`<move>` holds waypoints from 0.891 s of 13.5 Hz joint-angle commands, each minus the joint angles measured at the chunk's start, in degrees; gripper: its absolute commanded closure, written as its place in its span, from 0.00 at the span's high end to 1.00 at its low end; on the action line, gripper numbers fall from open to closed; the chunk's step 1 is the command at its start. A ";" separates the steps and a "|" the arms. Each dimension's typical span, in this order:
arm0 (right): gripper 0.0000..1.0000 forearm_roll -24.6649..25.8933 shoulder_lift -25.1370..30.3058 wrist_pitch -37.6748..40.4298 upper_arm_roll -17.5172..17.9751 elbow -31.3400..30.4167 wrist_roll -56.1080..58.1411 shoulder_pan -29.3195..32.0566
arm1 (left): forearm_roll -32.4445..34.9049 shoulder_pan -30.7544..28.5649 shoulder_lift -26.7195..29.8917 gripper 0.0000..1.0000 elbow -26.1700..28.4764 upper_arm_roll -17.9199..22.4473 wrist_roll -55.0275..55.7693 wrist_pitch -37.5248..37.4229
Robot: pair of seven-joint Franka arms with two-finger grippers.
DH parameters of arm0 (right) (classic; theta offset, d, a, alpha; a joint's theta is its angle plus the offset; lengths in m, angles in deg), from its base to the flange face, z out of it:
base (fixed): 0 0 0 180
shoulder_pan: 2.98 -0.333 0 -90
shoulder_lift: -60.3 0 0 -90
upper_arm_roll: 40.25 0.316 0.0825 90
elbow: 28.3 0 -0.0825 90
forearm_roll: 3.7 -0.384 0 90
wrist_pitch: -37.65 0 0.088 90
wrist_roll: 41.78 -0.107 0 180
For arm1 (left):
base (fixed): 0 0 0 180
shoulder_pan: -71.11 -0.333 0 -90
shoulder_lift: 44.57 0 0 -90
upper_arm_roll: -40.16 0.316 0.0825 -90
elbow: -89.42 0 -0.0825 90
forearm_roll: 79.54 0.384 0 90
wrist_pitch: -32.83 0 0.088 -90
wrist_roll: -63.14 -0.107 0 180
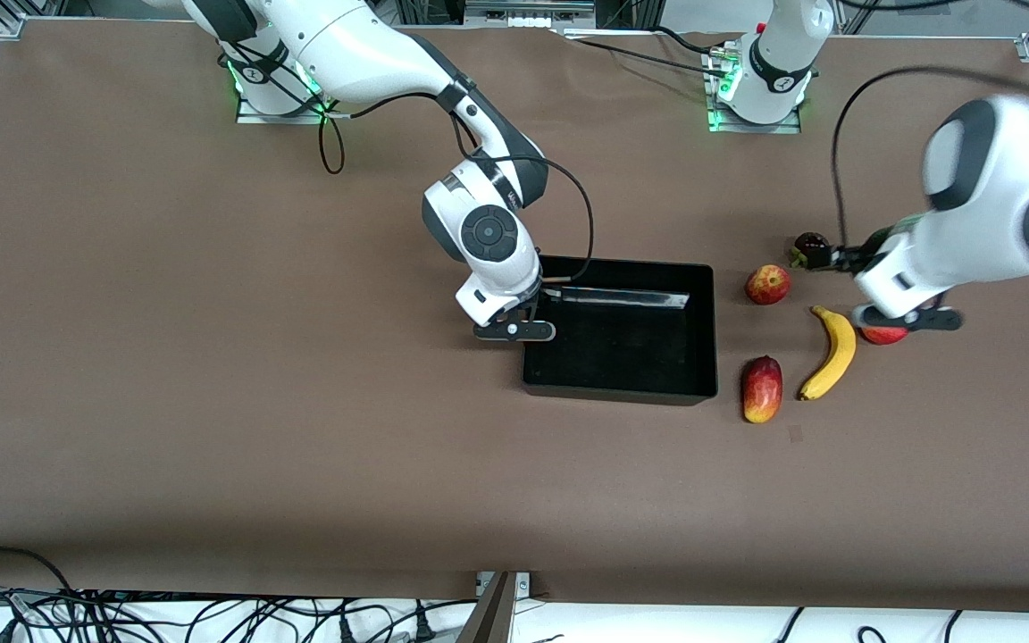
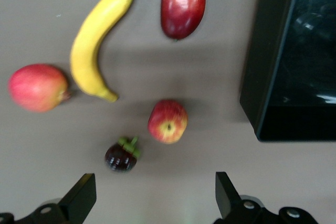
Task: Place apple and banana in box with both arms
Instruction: 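Drag the black box with the right gripper toward the fruit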
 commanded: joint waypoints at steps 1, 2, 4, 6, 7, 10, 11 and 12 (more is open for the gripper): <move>0.00 0.36 -1.88 -0.27 -0.24 3.46 -2.13 -1.01 | -0.20 0.14 2.37 1.00 11.03 -0.89 -0.20 11.04; 0.00 0.36 -1.88 -0.19 -0.32 3.46 -2.22 -1.01 | -0.03 0.14 2.28 1.00 15.41 -1.76 -0.20 16.30; 0.67 0.36 -1.53 0.16 -0.33 3.46 -2.04 -0.92 | 2.33 0.05 0.62 1.00 19.93 -2.21 -0.29 24.41; 1.00 0.71 0.22 2.00 -1.02 3.46 -1.25 -0.13 | 4.37 -0.21 -1.57 1.00 20.46 -2.21 -0.20 27.24; 1.00 0.71 1.36 4.19 -1.81 3.46 -0.99 0.04 | 4.37 -0.13 -2.80 1.00 21.60 -2.29 -0.20 29.42; 1.00 0.71 6.98 10.60 -6.20 3.46 -0.55 0.31 | 4.63 0.05 -6.76 1.00 23.54 -2.21 -0.55 34.53; 1.00 0.54 9.26 13.76 -8.13 3.46 1.80 1.44 | 4.63 -0.04 -7.20 1.00 24.15 -2.21 -0.73 36.37; 1.00 -0.07 10.94 16.23 -9.02 3.46 6.44 3.28 | 4.63 -0.12 -7.30 0.76 24.42 -2.29 -0.64 36.65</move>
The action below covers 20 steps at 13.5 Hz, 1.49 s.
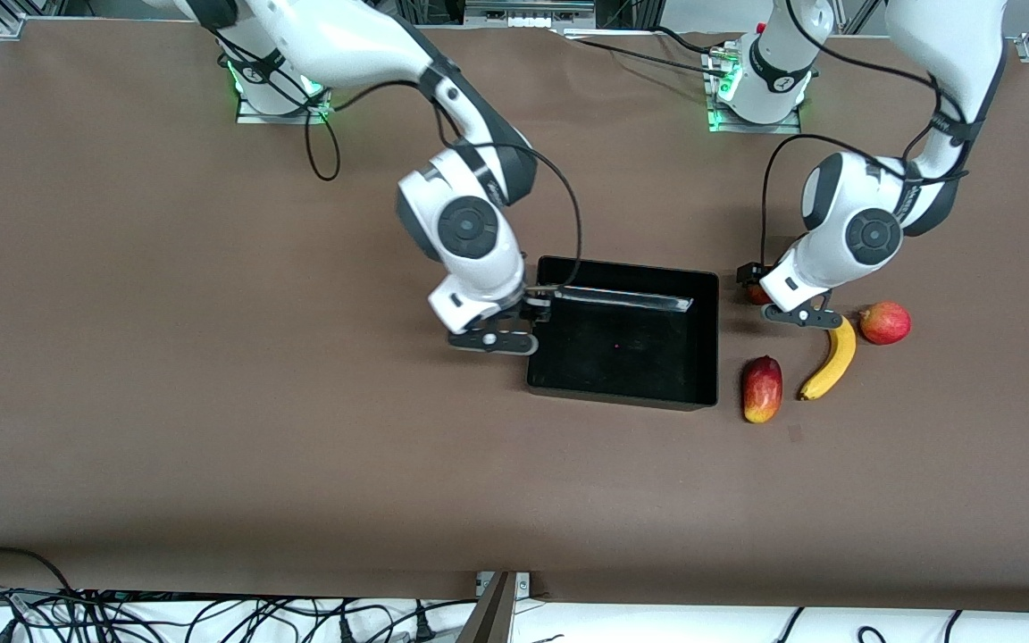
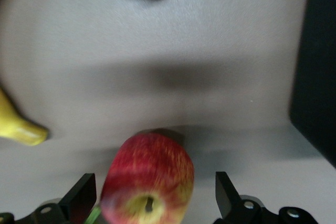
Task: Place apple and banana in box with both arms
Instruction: 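Release the box with the right gripper while the left gripper reaches the apple, then grasp the red apple with the left gripper while the right gripper withdraws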
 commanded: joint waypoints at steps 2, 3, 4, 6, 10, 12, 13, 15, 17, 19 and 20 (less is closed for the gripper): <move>1.00 -1.57 9.58 6.70 -1.65 -1.42 8.53 6.81 | 1.24 -0.20 -0.55 0.31 0.73 -0.21 -0.04 1.45; 1.00 -2.88 12.05 8.62 -1.83 -2.03 8.79 8.30 | 1.24 -0.29 -0.20 0.19 0.64 -0.21 -0.13 1.01; 1.00 -3.16 14.16 11.77 -2.26 -2.21 8.97 10.15 | 1.24 -0.38 0.41 0.16 -0.06 -0.21 -0.56 -0.47; 1.00 -3.25 19.69 17.76 -3.58 -4.39 12.55 12.44 | 1.16 -0.29 3.74 0.15 -3.64 -0.21 -0.66 -6.34; 1.00 -2.37 36.64 18.66 -10.69 -21.67 21.96 12.63 | 0.10 0.23 0.53 0.16 -25.41 -5.20 1.79 -29.63; 1.00 1.73 43.07 19.10 -10.01 -27.33 25.39 16.03 | -0.25 1.81 -3.52 0.16 -30.98 -9.77 10.80 -30.90; 1.00 3.50 45.01 20.67 -8.43 -28.48 26.88 18.84 | -0.25 4.08 -5.54 0.16 -31.96 -10.23 17.30 -30.20; 1.00 5.53 46.26 22.96 -3.87 -28.58 30.22 25.34 | -0.08 7.78 -9.76 0.17 -31.19 -10.15 24.19 -23.55; 1.00 7.30 46.61 23.76 -0.44 -28.49 32.60 30.18 | 0.71 8.32 -12.66 0.17 -29.08 -10.06 25.10 -17.92; 1.00 8.08 46.61 23.85 5.34 -28.49 33.49 36.50 | 0.72 8.41 -14.34 0.25 -25.74 -10.14 25.53 -10.63; 1.00 8.61 46.70 23.85 7.99 -28.49 33.49 39.06 | 0.72 8.24 -14.87 0.37 -24.07 -10.14 25.80 -7.63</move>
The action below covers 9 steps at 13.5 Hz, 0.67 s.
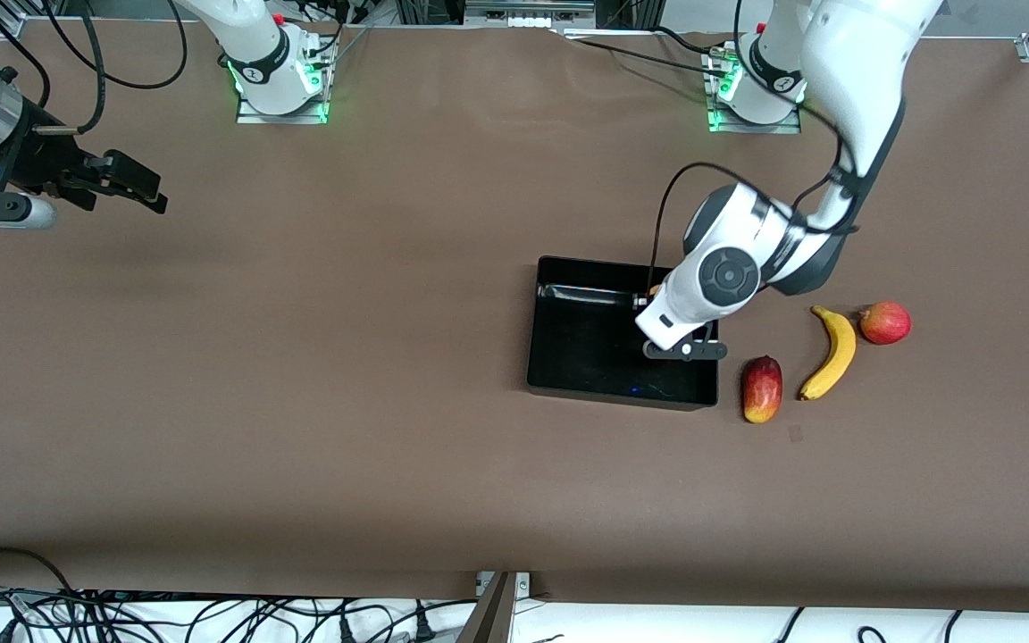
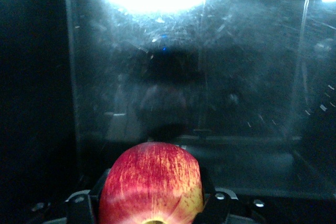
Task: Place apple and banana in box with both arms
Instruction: 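Grasp the red apple with the left gripper while the right gripper withdraws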
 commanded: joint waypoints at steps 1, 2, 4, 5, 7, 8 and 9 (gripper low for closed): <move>1.00 1.55 1.31 0.27 6.86 -0.94 1.12 6.62 | 0.69 -0.52 0.18 0.67 4.06 -0.02 1.26 6.32; 1.00 1.55 1.31 0.27 6.78 -0.86 1.03 6.63 | 0.78 -0.51 0.44 1.00 4.16 -0.02 2.13 6.43; 1.00 1.55 1.05 0.09 6.78 -0.07 1.03 6.63 | 0.69 -0.95 2.19 1.00 3.54 -0.10 2.93 5.20; 1.00 1.64 1.14 0.09 6.86 -0.06 0.69 6.63 | 0.17 -1.13 3.85 1.00 3.02 -0.02 2.93 3.72; 1.00 1.90 1.22 0.18 6.78 0.28 0.86 6.63 | 0.16 -2.53 7.98 1.00 -0.83 0.33 2.32 -5.47; 1.00 2.25 1.14 0.09 6.86 0.46 0.94 6.63 | 0.77 -3.93 8.69 1.00 -4.33 0.60 0.66 -12.66; 1.00 3.47 1.05 0.27 7.04 1.07 0.86 6.37 | 0.95 -6.03 8.53 1.00 -8.02 0.69 -3.79 -19.43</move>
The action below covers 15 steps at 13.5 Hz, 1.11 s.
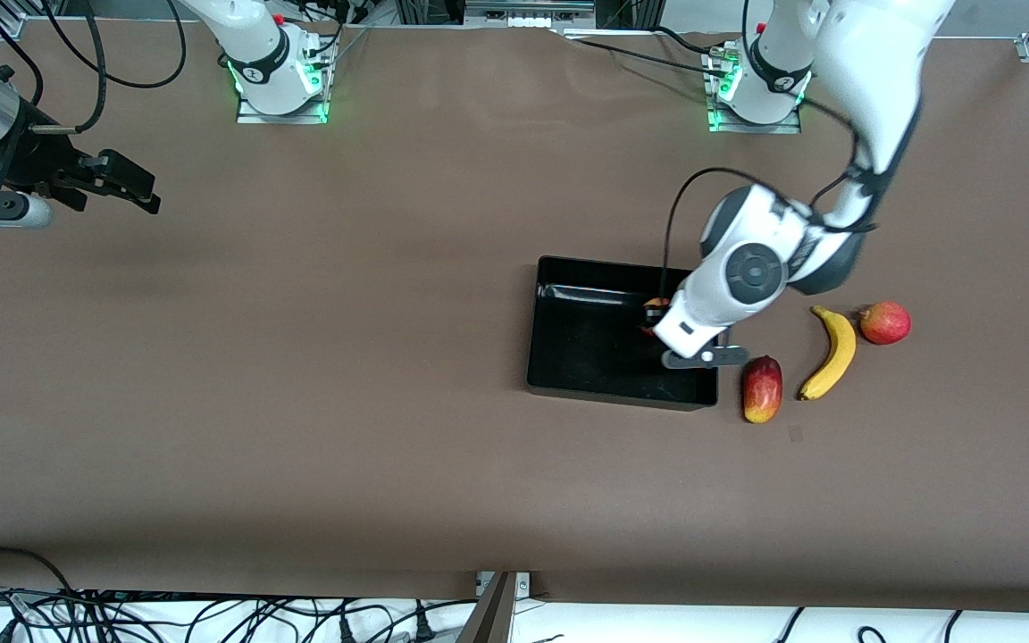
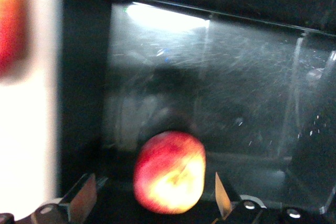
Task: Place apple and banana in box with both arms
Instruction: 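Lower the apple into the box and open the left gripper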
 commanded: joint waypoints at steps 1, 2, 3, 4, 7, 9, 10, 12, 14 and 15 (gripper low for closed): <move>1.00 3.35 0.80 0.46 2.40 1.07 0.67 1.02 | 1.32 -5.45 1.73 1.00 -7.22 0.59 -11.93 -13.93; 1.00 3.88 0.80 0.46 2.49 1.16 0.93 1.02 | 3.16 -9.05 1.55 1.00 -7.33 0.69 -20.36 -13.97; 1.00 3.89 0.80 0.55 2.49 1.51 1.11 1.02 | 4.22 -12.04 0.68 1.00 -7.33 0.69 -28.62 -13.62; 1.00 3.89 0.62 0.81 2.49 1.69 1.03 1.02 | 4.32 -14.59 -1.42 1.00 -7.77 0.69 -36.62 -13.01; 1.00 3.89 0.01 0.73 2.23 2.22 1.02 1.02 | 6.32 -19.88 -6.35 1.00 -7.78 0.77 -57.11 -3.81; 1.00 3.62 -0.26 0.82 2.40 2.31 0.33 1.02 | 10.89 -20.94 -8.11 1.00 -6.11 0.77 -61.83 1.74; 1.00 3.54 -0.34 0.82 2.49 2.48 0.41 1.02 | 12.21 -21.03 -8.12 1.00 -4.45 0.77 -62.10 4.46; 1.00 3.54 -0.43 0.90 2.67 2.83 0.76 0.84 | 17.12 -21.73 -8.38 1.00 0.90 0.77 -62.45 13.40; 1.00 3.62 -0.43 0.90 2.67 2.66 0.85 0.84 | 20.92 -23.48 -8.47 0.95 3.82 0.77 -62.63 19.23; 1.00 3.62 -0.52 0.90 2.67 2.74 0.85 0.84 | 20.93 -23.84 -8.73 0.81 4.70 0.77 -62.63 21.08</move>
